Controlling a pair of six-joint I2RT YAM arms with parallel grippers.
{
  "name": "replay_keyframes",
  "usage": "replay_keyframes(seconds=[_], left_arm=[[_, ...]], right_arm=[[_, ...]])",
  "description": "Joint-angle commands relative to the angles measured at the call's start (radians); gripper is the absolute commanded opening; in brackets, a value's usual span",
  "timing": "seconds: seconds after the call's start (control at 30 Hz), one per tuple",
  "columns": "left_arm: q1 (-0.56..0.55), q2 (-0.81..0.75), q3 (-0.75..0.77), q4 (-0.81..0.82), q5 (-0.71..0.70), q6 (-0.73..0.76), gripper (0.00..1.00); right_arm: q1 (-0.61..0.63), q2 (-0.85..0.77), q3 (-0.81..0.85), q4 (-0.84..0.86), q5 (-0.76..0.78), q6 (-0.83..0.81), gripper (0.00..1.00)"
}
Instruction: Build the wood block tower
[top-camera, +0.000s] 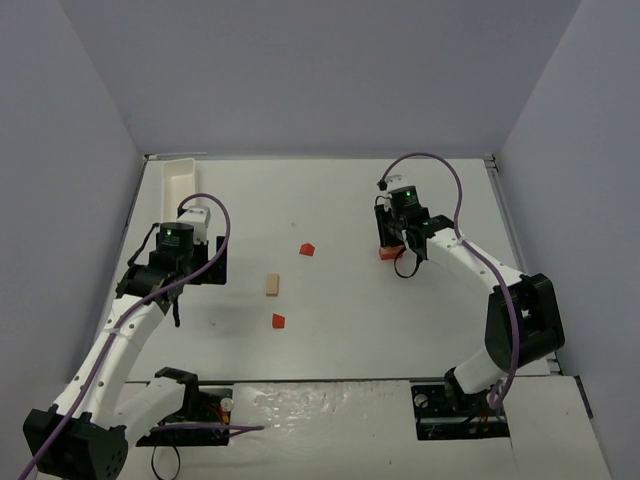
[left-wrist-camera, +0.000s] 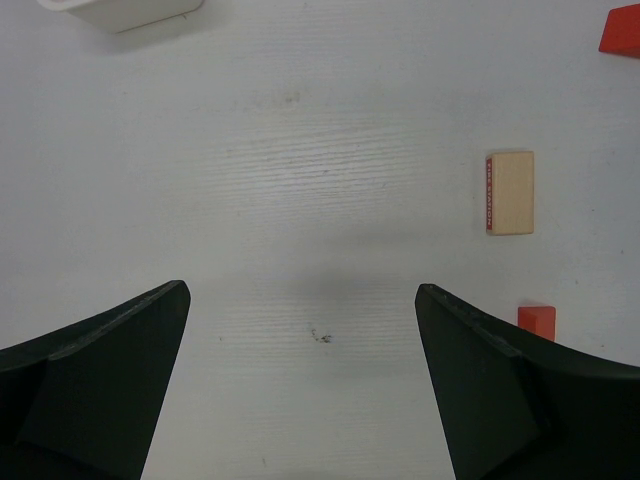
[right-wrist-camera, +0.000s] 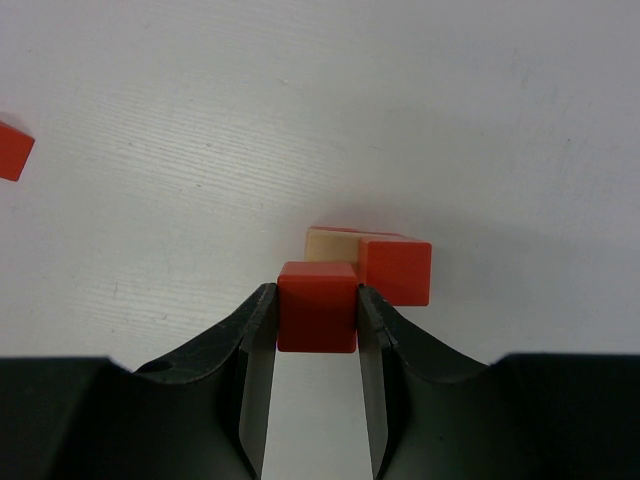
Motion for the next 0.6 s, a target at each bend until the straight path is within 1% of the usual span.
replay_keyframes(seconds=[0.0,0.57], left_arm=[[0.002,-0.001,0.023,0.050,-0.002,0.010,0.95],[0.003,-0.002,0.023,0.049,-0.003,0.010,0.95]], right_arm=[[-0.011,-0.001,0.019,0.058,0.009,-0.010,0.00],[-0.022,0.014,0.012,0.079,0.013,-0.007,0.01]])
